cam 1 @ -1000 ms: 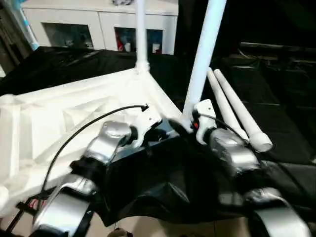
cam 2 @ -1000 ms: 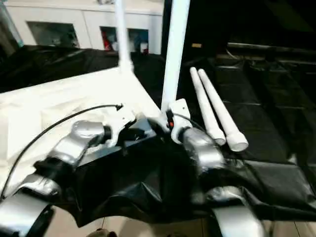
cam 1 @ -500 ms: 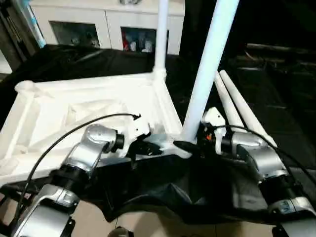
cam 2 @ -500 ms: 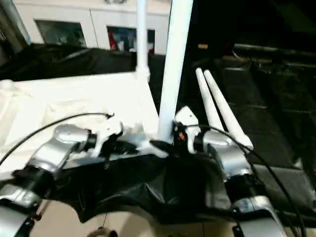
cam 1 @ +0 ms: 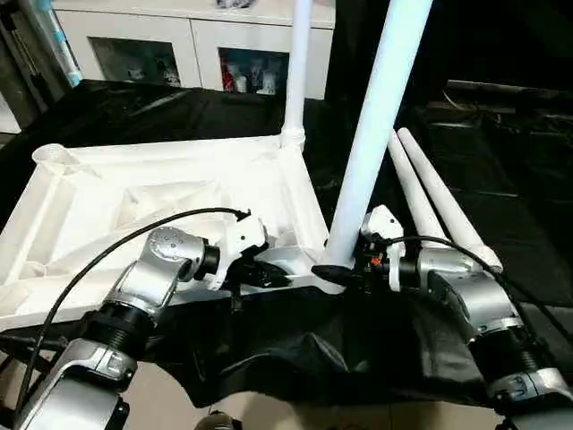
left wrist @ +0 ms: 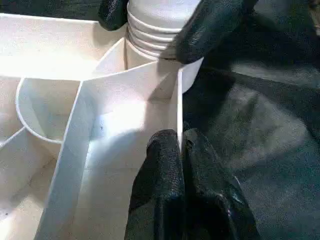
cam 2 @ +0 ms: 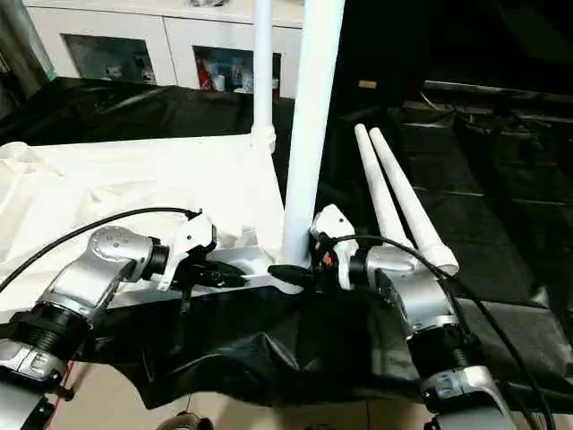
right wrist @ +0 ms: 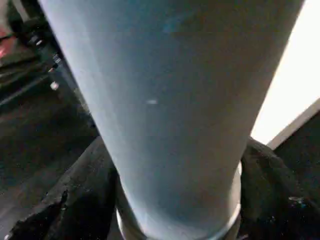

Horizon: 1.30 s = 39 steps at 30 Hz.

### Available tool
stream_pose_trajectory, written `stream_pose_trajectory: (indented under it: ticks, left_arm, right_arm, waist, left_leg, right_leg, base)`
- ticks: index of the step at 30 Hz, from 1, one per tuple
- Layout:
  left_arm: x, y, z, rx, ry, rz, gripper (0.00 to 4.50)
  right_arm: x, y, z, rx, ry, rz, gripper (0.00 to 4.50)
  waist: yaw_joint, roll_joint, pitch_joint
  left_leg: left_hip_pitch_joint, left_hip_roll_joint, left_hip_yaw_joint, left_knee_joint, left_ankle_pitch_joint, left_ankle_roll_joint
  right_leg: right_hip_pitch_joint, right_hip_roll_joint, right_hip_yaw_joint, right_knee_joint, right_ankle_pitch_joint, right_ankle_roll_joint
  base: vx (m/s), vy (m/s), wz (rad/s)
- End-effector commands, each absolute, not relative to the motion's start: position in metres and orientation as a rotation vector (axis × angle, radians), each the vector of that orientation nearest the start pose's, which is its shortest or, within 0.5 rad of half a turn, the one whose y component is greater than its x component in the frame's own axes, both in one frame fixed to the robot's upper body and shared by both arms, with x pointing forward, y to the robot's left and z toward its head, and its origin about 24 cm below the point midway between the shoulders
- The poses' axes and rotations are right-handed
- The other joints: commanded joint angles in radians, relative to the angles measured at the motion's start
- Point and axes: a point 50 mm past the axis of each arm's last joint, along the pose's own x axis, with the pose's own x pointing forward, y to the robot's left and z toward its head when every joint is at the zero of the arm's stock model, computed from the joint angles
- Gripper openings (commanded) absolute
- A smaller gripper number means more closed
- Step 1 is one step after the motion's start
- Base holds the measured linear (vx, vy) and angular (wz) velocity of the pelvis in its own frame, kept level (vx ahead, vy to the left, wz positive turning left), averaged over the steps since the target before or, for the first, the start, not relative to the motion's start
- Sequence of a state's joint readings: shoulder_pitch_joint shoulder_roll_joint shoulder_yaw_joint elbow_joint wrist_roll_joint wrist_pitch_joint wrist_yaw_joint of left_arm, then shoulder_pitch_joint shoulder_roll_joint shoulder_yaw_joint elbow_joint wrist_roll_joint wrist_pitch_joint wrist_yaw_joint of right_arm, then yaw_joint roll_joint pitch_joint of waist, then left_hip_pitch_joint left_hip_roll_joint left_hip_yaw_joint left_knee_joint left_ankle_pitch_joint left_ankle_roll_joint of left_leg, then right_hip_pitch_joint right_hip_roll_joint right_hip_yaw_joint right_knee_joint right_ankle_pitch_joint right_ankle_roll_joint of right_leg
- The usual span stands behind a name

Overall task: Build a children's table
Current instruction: Rotate leg to tighten

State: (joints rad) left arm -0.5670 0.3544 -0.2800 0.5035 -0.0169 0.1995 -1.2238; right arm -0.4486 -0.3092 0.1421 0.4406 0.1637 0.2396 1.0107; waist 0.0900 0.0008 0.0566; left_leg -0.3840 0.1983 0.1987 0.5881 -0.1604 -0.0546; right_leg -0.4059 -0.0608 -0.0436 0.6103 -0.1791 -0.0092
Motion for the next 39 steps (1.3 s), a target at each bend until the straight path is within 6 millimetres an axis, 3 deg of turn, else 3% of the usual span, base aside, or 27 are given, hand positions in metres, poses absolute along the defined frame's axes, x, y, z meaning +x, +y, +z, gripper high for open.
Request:
stream_pose_trajectory:
  ticks: [1, 4, 8, 11, 12, 13, 16, 18, 20, 21, 22, 25, 33, 35, 39]
  left_arm:
    - [0.318, 0.11, 0.063, 0.286, 0.39, -1.337, 0.0]
    - [0.325, 0.103, 0.063, 0.274, 0.371, -1.272, 0.0]
    - [0.343, 0.084, 0.067, 0.294, 0.332, -1.111, 0.0]
    - [0.349, 0.075, 0.069, 0.282, 0.325, -1.051, 0.0]
    - [0.349, 0.074, 0.069, 0.281, 0.324, -1.042, 0.0]
    - [0.351, 0.07, 0.07, 0.275, 0.319, -1.031, 0.0]
    - [0.353, 0.062, 0.072, 0.276, 0.293, -1.011, 0.0]
    - [0.354, 0.06, 0.072, 0.277, 0.29, -1.01, 0.0]
    - [0.354, 0.06, 0.071, 0.275, 0.287, -1.008, 0.0]
    - [0.352, 0.061, 0.07, 0.271, 0.285, -1.022, 0.0]
    - [0.352, 0.061, 0.07, 0.271, 0.285, -1.022, 0.0]
    - [0.347, 0.068, 0.067, 0.271, 0.288, -1.068, 0.0]
    - [0.335, 0.084, 0.064, 0.288, 0.298, -1.199, 0.0]
    - [0.326, 0.091, 0.065, 0.287, 0.307, -1.287, 0.0]
    - [0.321, 0.098, 0.064, 0.305, 0.324, -1.331, 0.0]
  right_arm:
    - [0.306, -0.131, 0.041, -0.039, 0.339, 1.057, 2.82]
    - [0.311, -0.127, 0.036, -0.01, 0.329, 0.963, 2.74]
    - [0.326, -0.116, 0.026, 0.034, 0.349, 0.712, 2.72]
    - [0.33, -0.104, 0.024, 0.048, 0.361, 0.637, 2.72]
    - [0.331, -0.102, 0.024, 0.051, 0.364, 0.63, 2.72]
    - [0.332, -0.095, 0.024, 0.062, 0.361, 0.623, 2.72]
    - [0.336, -0.076, 0.027, 0.032, 0.322, 0.584, 2.72]
    - [0.337, -0.071, 0.027, 0.027, 0.308, 0.573, 2.72]
    - [0.337, -0.068, 0.028, 0.059, 0.306, 0.57, 3.28]
    - [0.337, -0.068, 0.028, 0.074, 0.304, 0.577, 3.42]
    - [0.337, -0.068, 0.028, 0.074, 0.304, 0.577, 3.44]
    - [0.337, -0.075, 0.03, 0.051, 0.297, 0.611, 3.77]
    - [0.336, -0.111, 0.038, -0.06, 0.286, 0.722, 4.45]
    - [0.335, -0.129, 0.044, -0.091, 0.284, 0.763, 4.48]
    - [0.334, -0.142, 0.051, -0.125, 0.286, 0.806, 4.48]
  waist:
    - [-0.002, -0.008, -0.065]
    - [-0.003, -0.007, -0.066]
    - [-0.007, -0.003, -0.066]
    - [-0.006, -0.005, -0.067]
    - [-0.007, 0.003, -0.069]
    - [-0.008, 0.0, -0.069]
    - [-0.007, 0.006, -0.07]
    - [-0.011, 0.005, -0.07]
    - [-0.01, 0.006, -0.07]
    - [-0.009, 0.001, -0.069]
    - [-0.008, 0.003, -0.069]
    - [-0.009, 0.001, -0.068]
    - [-0.009, -0.002, -0.073]
    - [-0.006, -0.005, -0.073]
    - [-0.004, -0.002, -0.069]
  left_leg:
    - [0.026, 0.036, -0.019, -0.067, -0.247, 0.017]
    - [0.026, 0.034, -0.02, -0.068, -0.254, 0.009]
    - [0.029, 0.03, -0.022, -0.067, -0.257, -0.011]
    - [0.027, 0.031, -0.022, -0.068, -0.251, -0.006]
    - [0.027, 0.03, -0.021, -0.067, -0.247, -0.007]
    - [0.026, 0.029, -0.021, -0.067, -0.243, -0.006]
    - [0.025, 0.03, -0.022, -0.067, -0.242, -0.003]
    - [0.026, 0.028, -0.021, -0.067, -0.256, -0.006]
    - [0.025, 0.029, -0.022, -0.068, -0.26, 0.001]
    - [0.025, 0.029, -0.022, -0.068, -0.26, 0.006]
    - [0.026, 0.03, -0.022, -0.069, -0.26, 0.007]
    - [0.026, 0.031, -0.023, -0.071, -0.27, 0.009]
    - [0.018, 0.033, -0.019, -0.064, -0.198, 0.044]
    - [0.019, 0.034, -0.019, -0.064, -0.192, 0.049]
    - [0.022, 0.036, -0.015, -0.064, -0.213, 0.045]
  right_leg:
    - [0.039, -0.078, 0.041, -0.081, -0.273, -0.196]
    - [0.039, -0.078, 0.041, -0.084, -0.298, -0.186]
    - [0.037, -0.08, 0.04, -0.088, -0.332, -0.178]
    - [0.037, -0.079, 0.041, -0.088, -0.316, -0.172]
    - [0.038, -0.077, 0.041, -0.087, -0.289, -0.174]
    - [0.039, -0.076, 0.04, -0.085, -0.275, -0.177]
    - [0.04, -0.078, 0.04, -0.084, -0.257, -0.183]
    - [0.038, -0.077, 0.04, -0.086, -0.261, -0.187]
    - [0.042, -0.078, 0.04, -0.086, -0.267, -0.182]
    - [0.042, -0.078, 0.041, -0.086, -0.27, -0.181]
    - [0.041, -0.078, 0.04, -0.086, -0.273, -0.18]
    - [0.039, -0.079, 0.041, -0.089, -0.306, -0.171]
    - [0.048, -0.077, 0.041, -0.073, -0.167, -0.207]
    - [0.05, -0.078, 0.04, -0.071, -0.167, -0.215]
    - [0.043, -0.075, 0.04, -0.074, -0.195, -0.215]
  base:
    - [0.0, 0.0, 0.0]
    - [0.0, 0.0, 0.0]
    - [0.0, 0.0, 0.0]
    - [0.0, 0.0, 0.0]
    - [0.0, 0.0, 0.0]
    - [0.0, 0.0, 0.0]
    - [0.0, 0.0, 0.0]
    - [0.0, 0.0, 0.0]
    - [0.0, 0.0, 0.0]
    - [0.0, 0.0, 0.0]
    - [0.0, 0.0, 0.0]
    - [0.0, 0.0, 0.0]
    - [0.0, 0.0, 0.0]
    - [0.0, 0.0, 0.0]
    - [0.0, 0.0, 0.0]
